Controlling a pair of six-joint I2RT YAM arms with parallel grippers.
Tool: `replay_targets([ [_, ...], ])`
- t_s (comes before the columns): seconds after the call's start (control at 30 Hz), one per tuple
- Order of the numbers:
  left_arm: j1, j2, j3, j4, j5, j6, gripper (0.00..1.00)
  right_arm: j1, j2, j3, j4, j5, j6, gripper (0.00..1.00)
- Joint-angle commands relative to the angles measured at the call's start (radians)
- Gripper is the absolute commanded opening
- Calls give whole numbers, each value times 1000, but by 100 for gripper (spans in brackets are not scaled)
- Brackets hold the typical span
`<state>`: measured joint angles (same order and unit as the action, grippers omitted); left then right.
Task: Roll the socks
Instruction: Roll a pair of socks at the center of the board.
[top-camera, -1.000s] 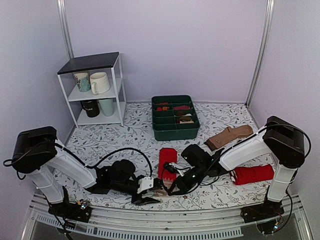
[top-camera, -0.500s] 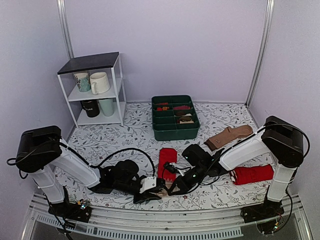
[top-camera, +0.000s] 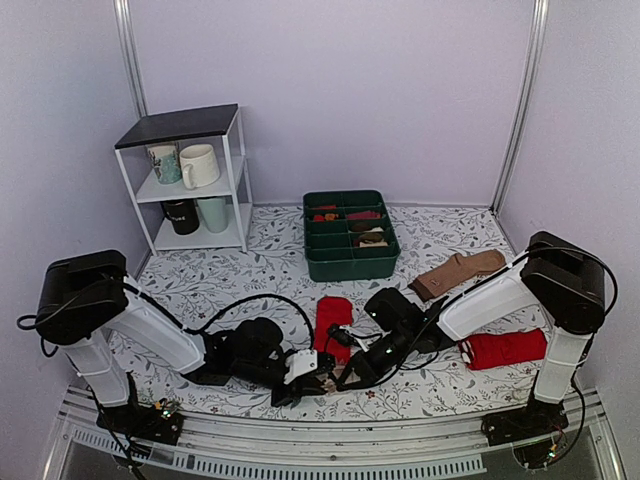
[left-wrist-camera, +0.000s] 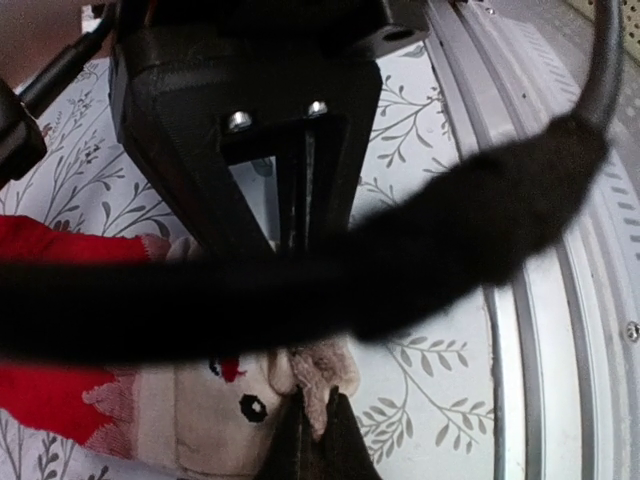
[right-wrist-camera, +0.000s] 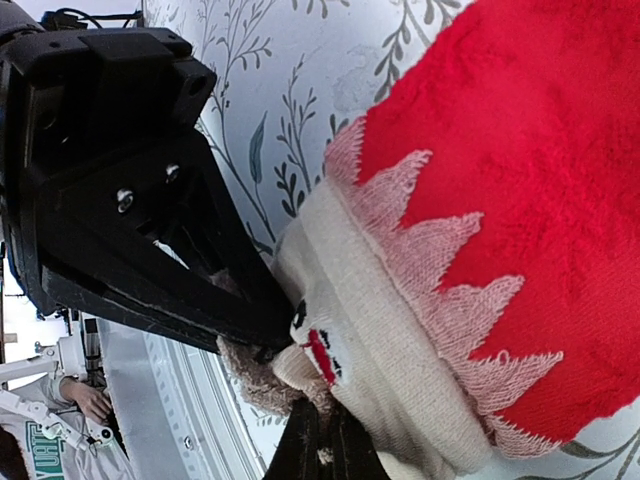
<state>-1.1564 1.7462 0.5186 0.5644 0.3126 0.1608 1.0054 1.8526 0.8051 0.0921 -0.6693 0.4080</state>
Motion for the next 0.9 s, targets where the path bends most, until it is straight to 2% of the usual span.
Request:
replay_targets([
  [0.0,-4,16,1,-53,66,-68,0,5,50,-38,-98,52,2,0],
  [0.1,10,3,-20,-45,105,-133,0,5,26,-49,-58,51,-3,0],
  [0.2,28,-10,-42,-48,126,-199,0,5,-20,-88,13,75,-4,14],
  [0.27,42,-9,-52,-53,147,-241,0,6,-71,-128,84,104,-13,17],
  [0.4,71,9,-62,-55,194,-299,0,13,-227,-273,346,180,-71,29],
  [0.43,78,18,-61,-56,209,-309,0,31,-271,-324,449,219,-97,31],
  [0.5,94,35,-53,-64,231,-328,0,82,-338,-420,606,345,-209,45],
  [0.57,105,51,-42,-81,252,-343,0,118,-369,-479,700,438,-290,48],
  [0.73,124,83,-20,-108,295,-362,0,183,-311,-425,677,497,-485,49],
  [0.87,132,91,-20,-110,307,-362,0,239,-222,-363,639,530,-579,50],
])
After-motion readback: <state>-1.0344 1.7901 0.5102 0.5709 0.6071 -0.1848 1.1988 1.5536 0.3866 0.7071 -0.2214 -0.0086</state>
